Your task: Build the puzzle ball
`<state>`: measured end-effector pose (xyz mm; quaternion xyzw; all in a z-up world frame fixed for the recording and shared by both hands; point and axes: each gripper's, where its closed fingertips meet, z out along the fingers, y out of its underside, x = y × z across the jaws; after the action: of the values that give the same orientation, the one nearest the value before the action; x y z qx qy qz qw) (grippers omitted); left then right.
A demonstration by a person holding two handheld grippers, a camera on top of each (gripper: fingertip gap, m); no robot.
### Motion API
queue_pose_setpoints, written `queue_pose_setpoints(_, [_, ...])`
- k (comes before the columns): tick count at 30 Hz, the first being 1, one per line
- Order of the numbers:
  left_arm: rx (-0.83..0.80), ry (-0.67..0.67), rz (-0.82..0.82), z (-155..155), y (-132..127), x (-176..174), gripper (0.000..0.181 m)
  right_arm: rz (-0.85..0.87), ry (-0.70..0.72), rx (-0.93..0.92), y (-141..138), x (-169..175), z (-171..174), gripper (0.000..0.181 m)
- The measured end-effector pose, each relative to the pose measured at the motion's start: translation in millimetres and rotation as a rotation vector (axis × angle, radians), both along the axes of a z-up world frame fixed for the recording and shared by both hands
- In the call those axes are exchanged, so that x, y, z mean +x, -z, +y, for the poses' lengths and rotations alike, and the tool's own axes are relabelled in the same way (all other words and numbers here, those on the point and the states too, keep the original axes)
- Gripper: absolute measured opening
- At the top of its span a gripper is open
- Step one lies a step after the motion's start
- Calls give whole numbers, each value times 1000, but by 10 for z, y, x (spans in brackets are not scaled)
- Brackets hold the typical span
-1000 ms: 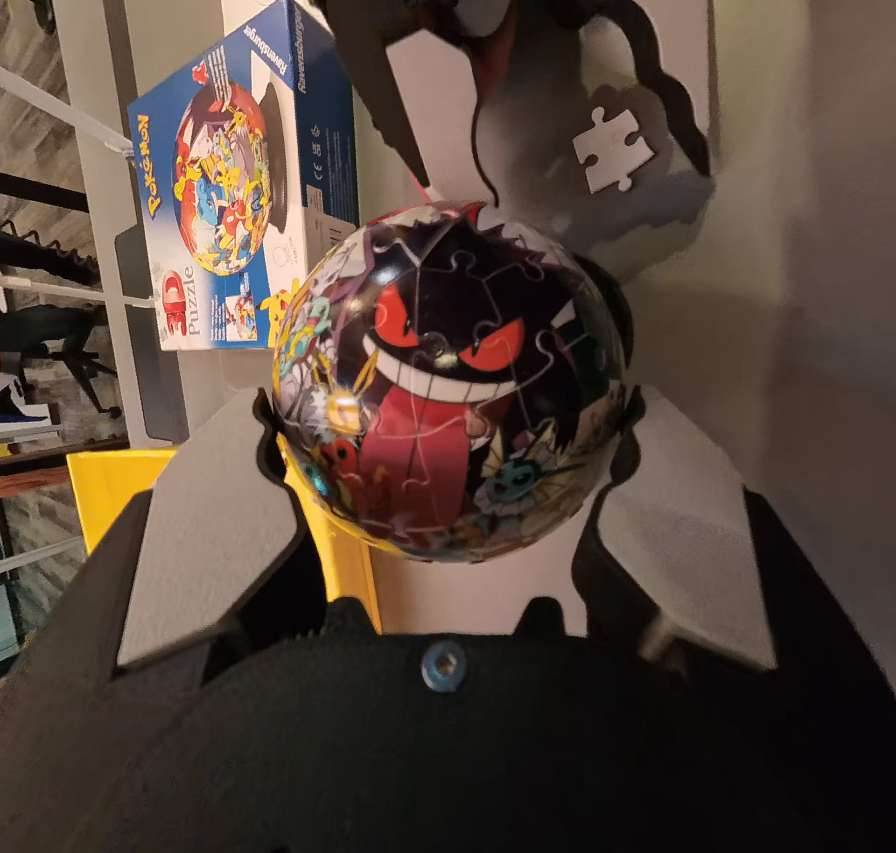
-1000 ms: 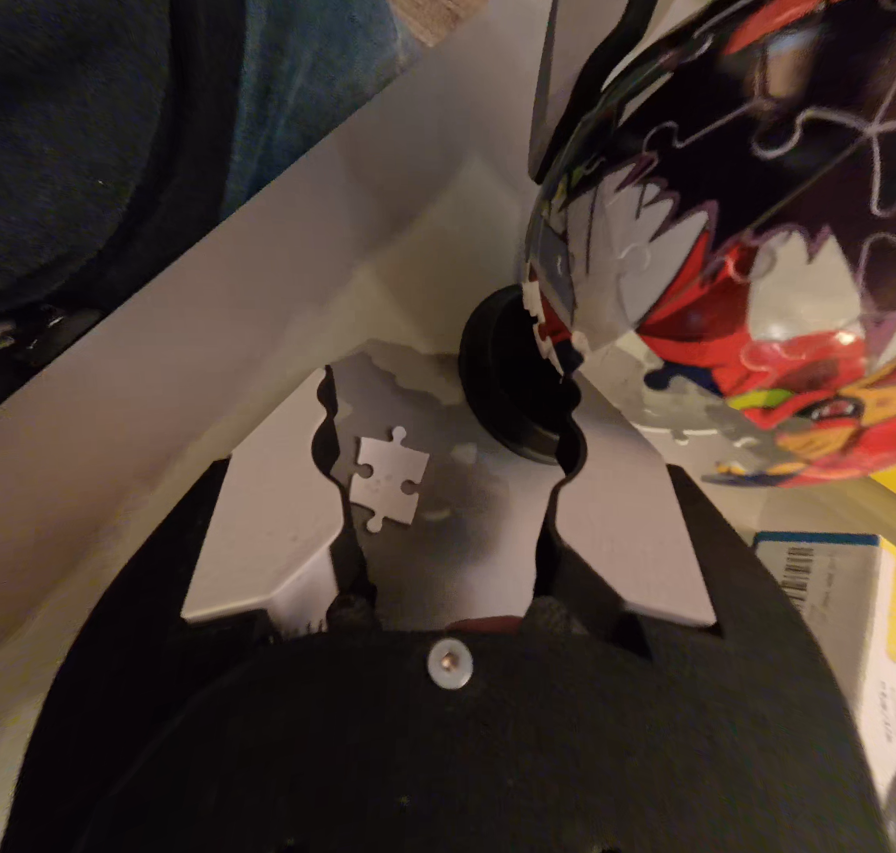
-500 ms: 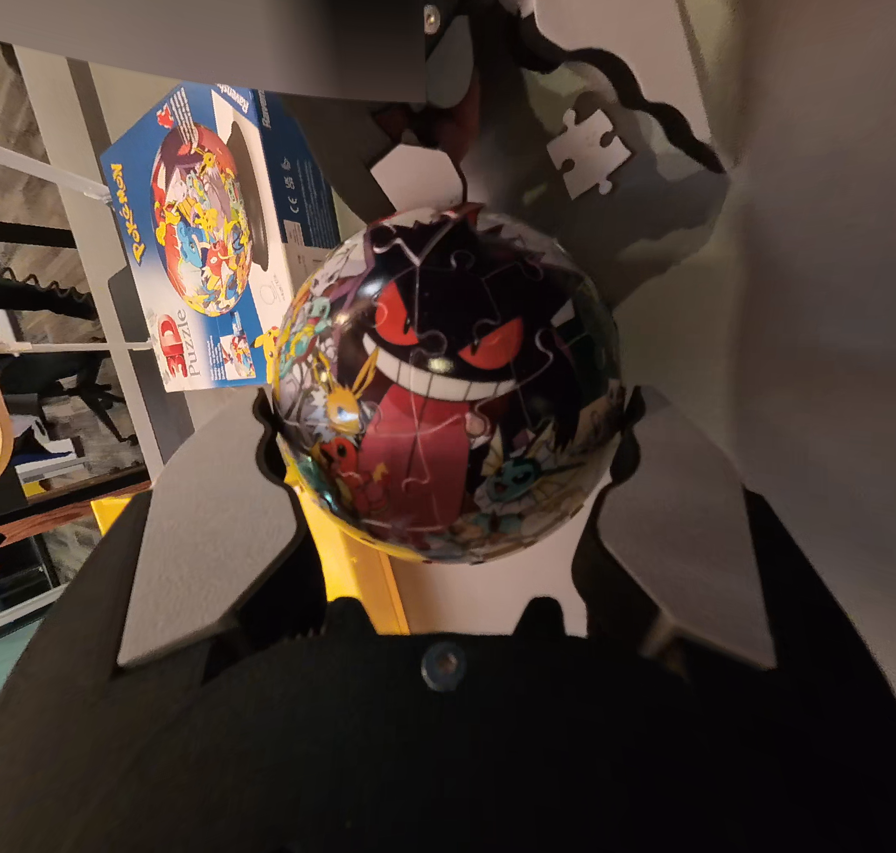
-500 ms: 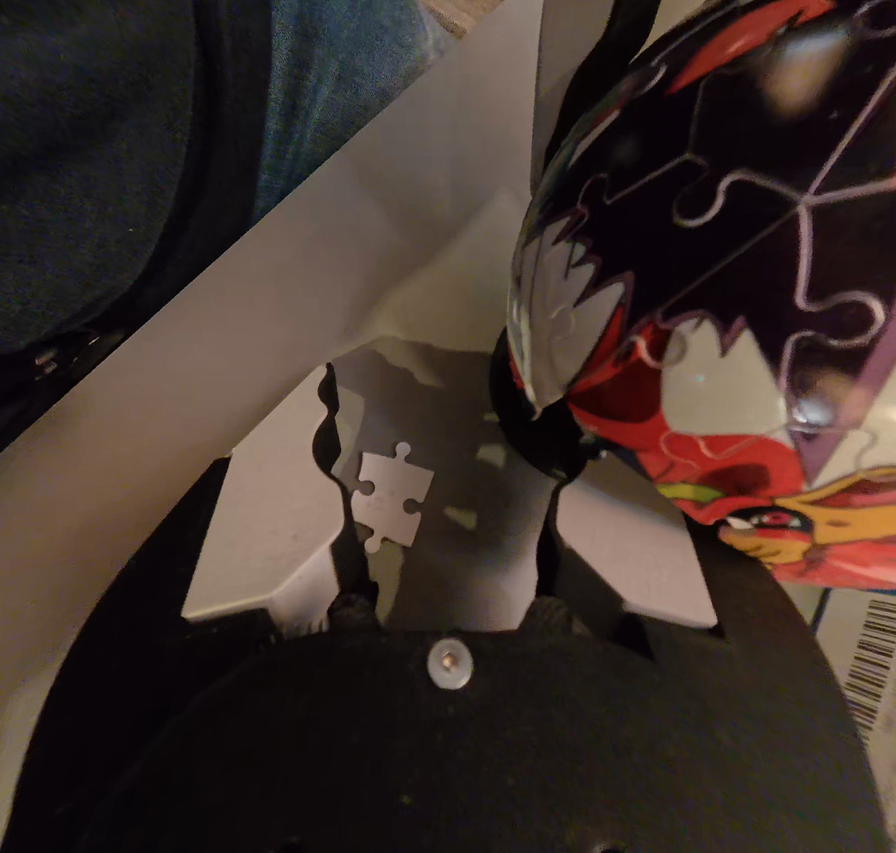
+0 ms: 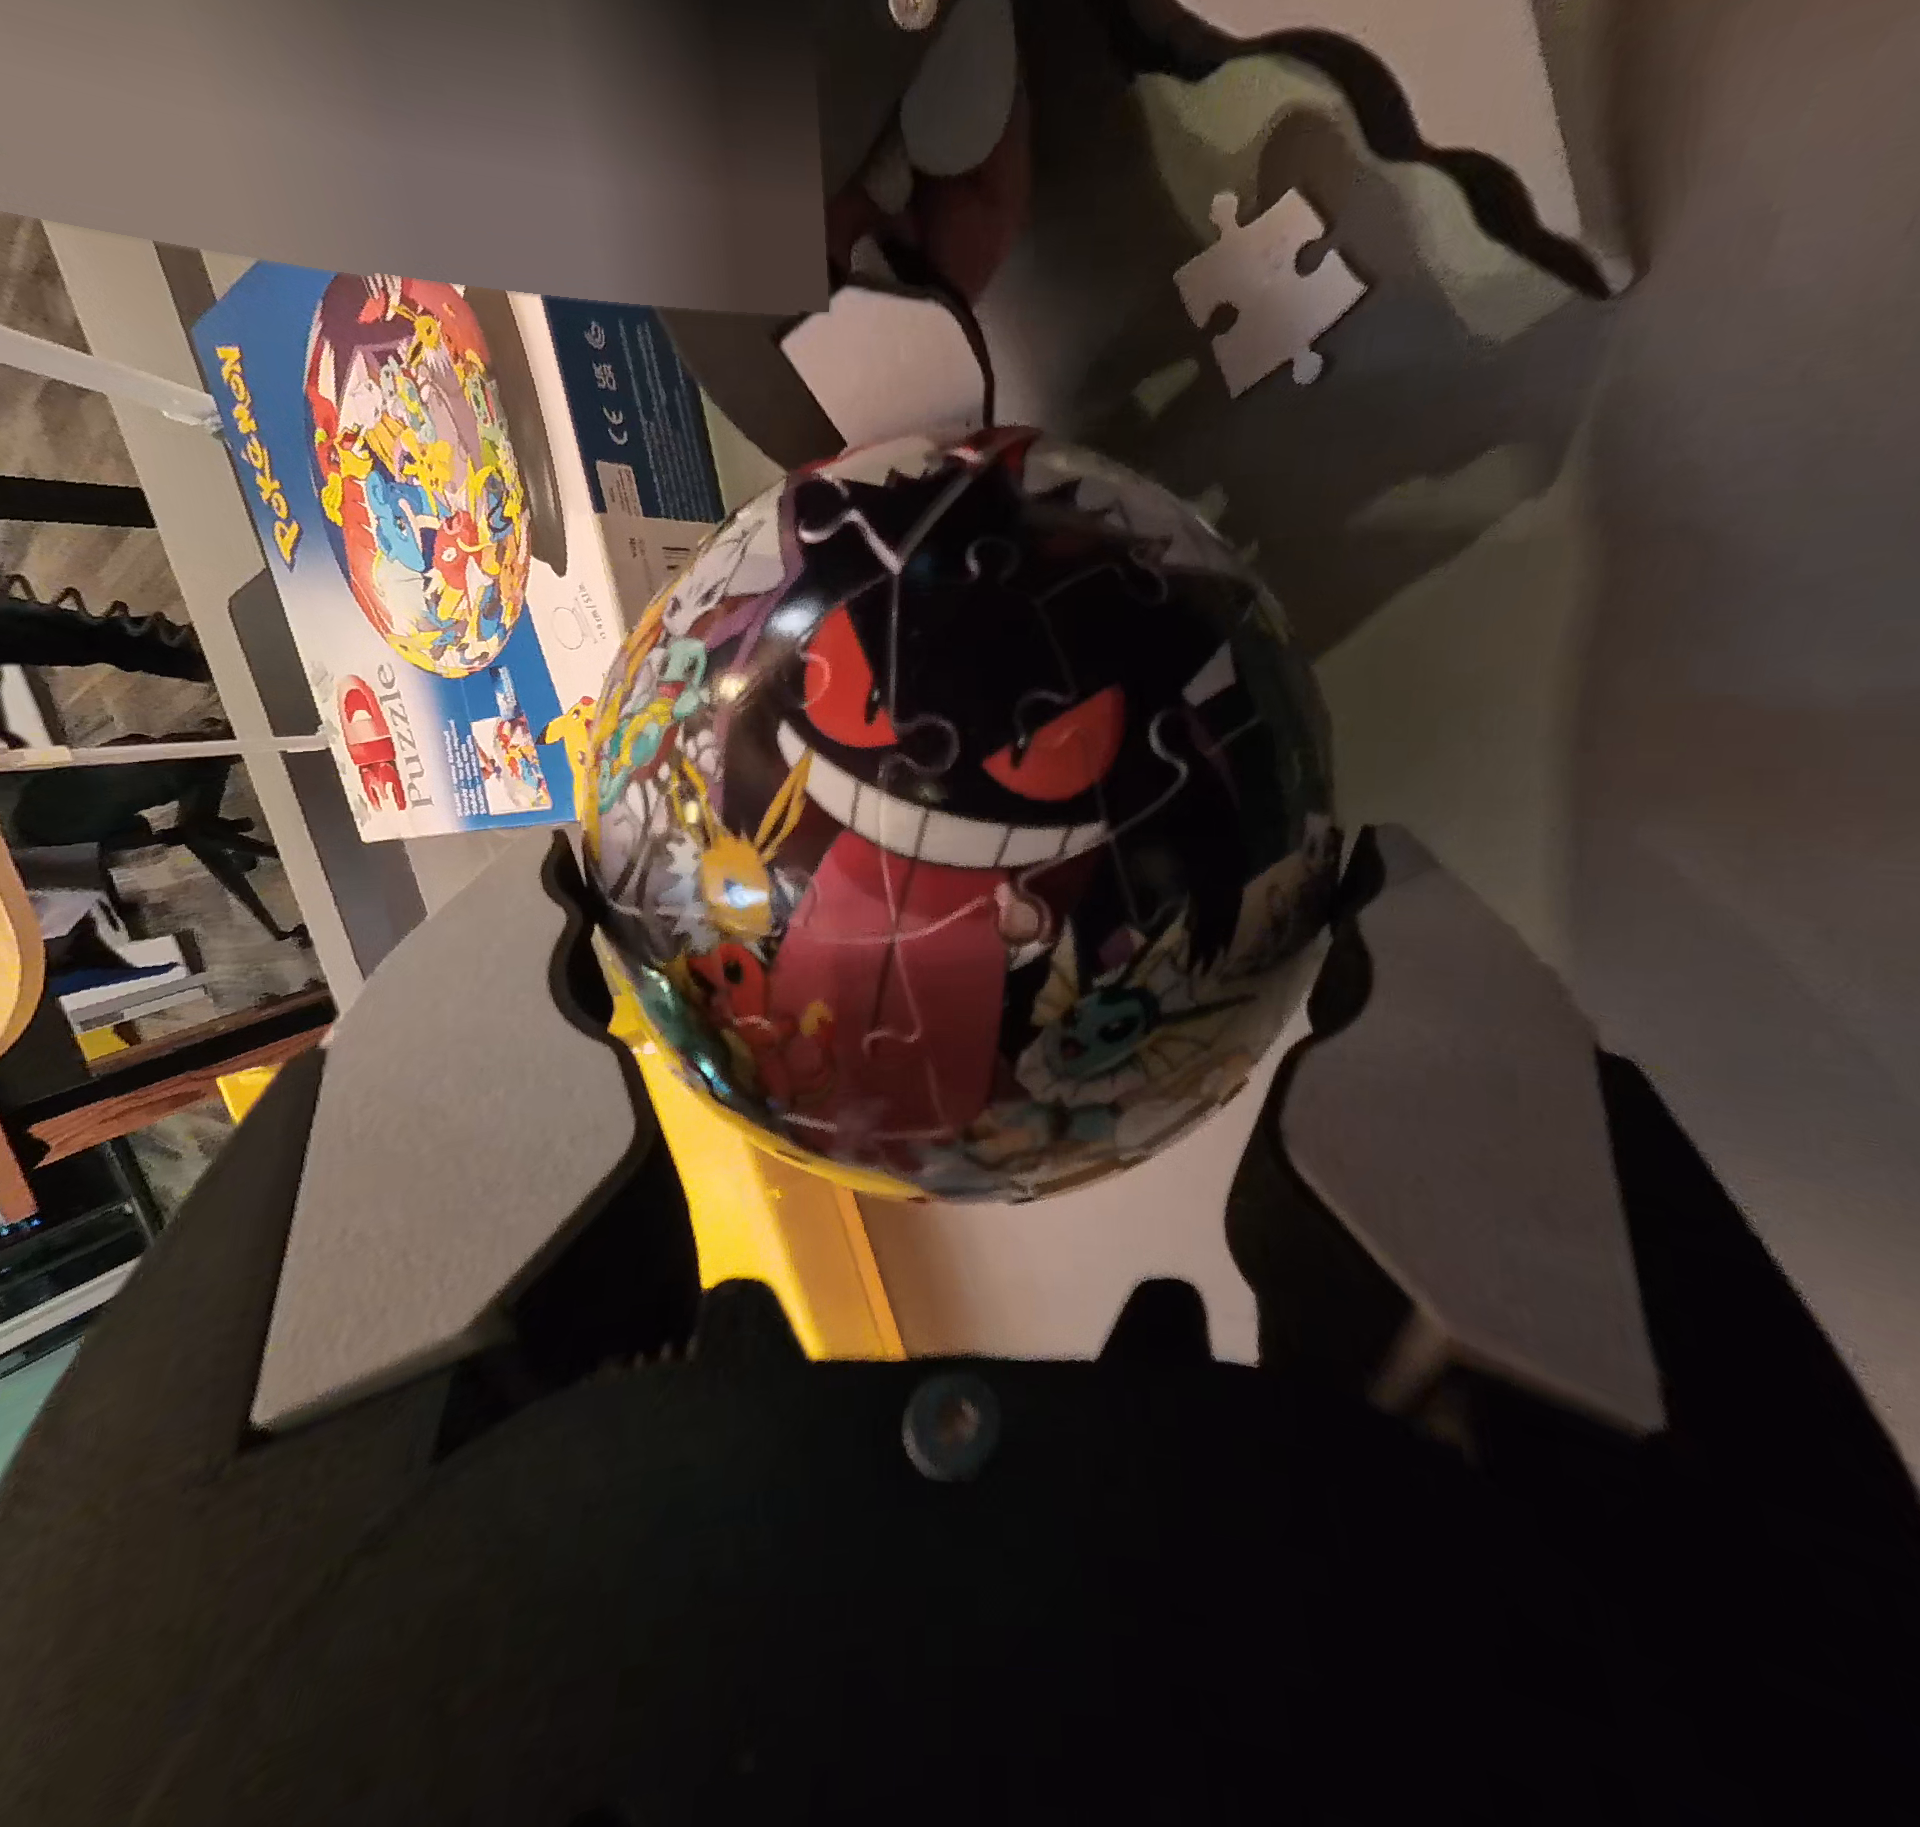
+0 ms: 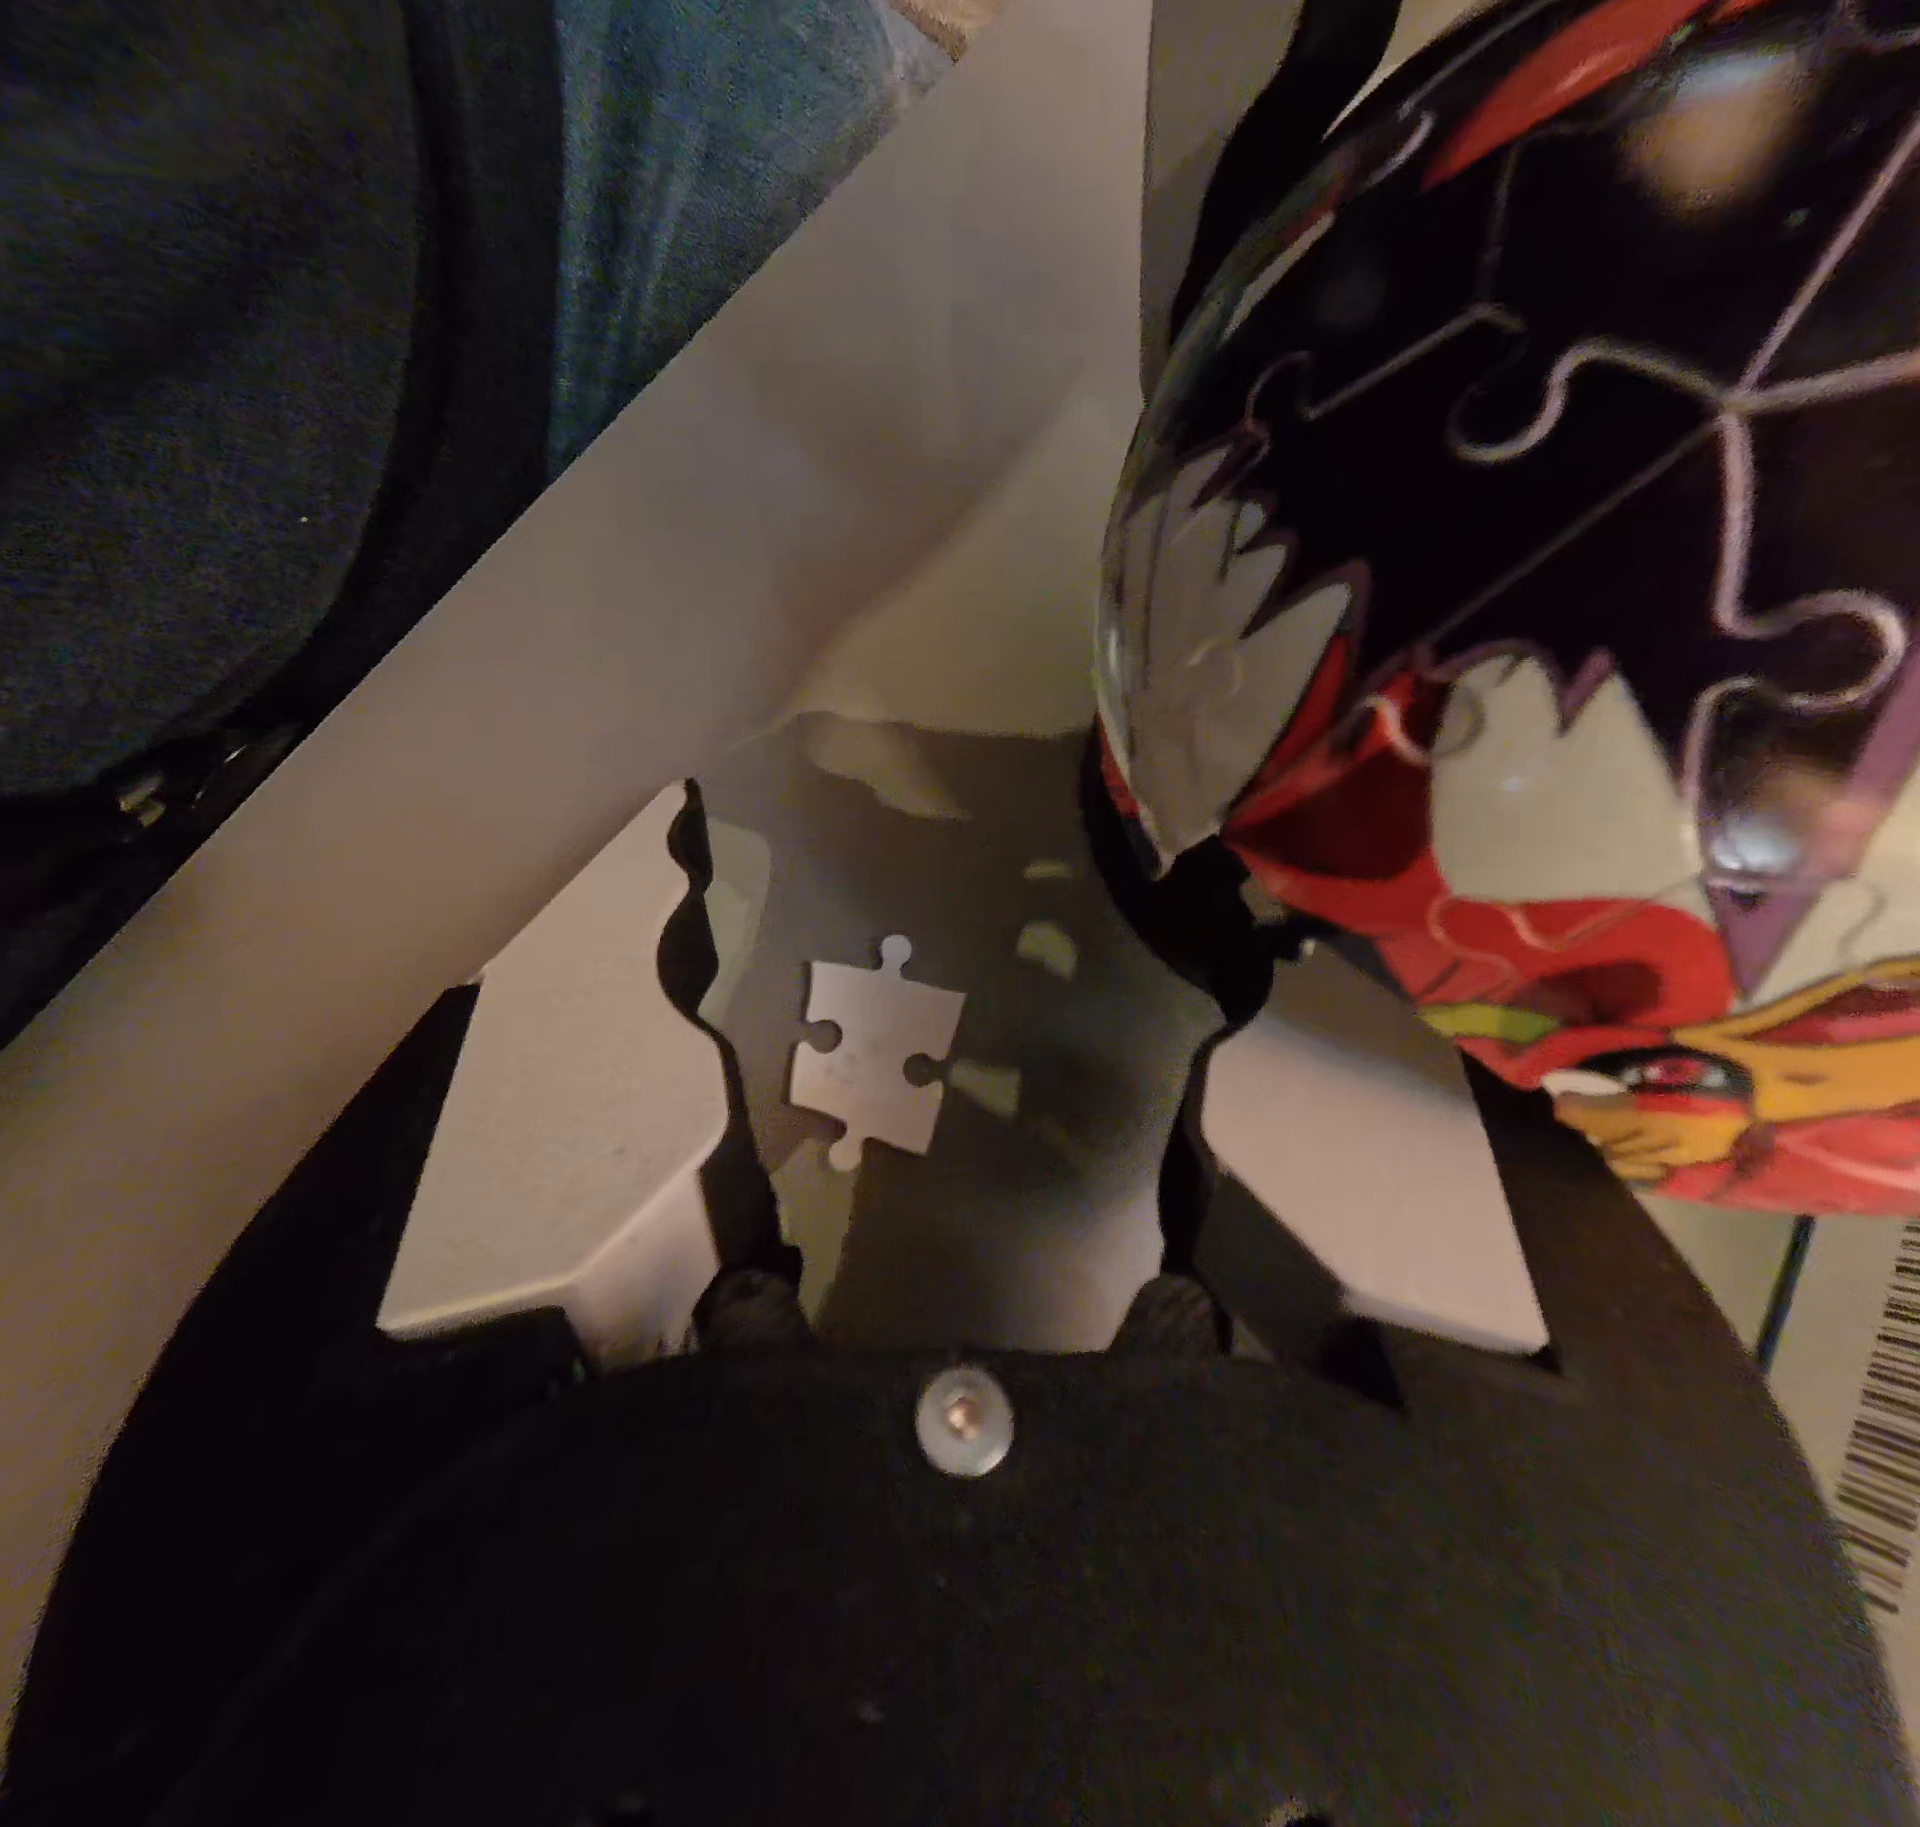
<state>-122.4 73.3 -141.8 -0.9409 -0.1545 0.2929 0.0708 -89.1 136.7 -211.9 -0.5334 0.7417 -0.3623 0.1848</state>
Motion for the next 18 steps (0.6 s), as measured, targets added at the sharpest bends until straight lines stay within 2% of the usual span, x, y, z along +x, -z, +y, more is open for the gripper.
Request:
queue_pose_setpoints(6, [-7, 0, -13, -3, 9, -11, 131, -3, 46, 33, 24, 17, 30, 109])
queue_pose_setpoints(18, [-18, 6, -48, 23, 20, -22, 132, -24, 111, 43, 22, 42, -35, 100])
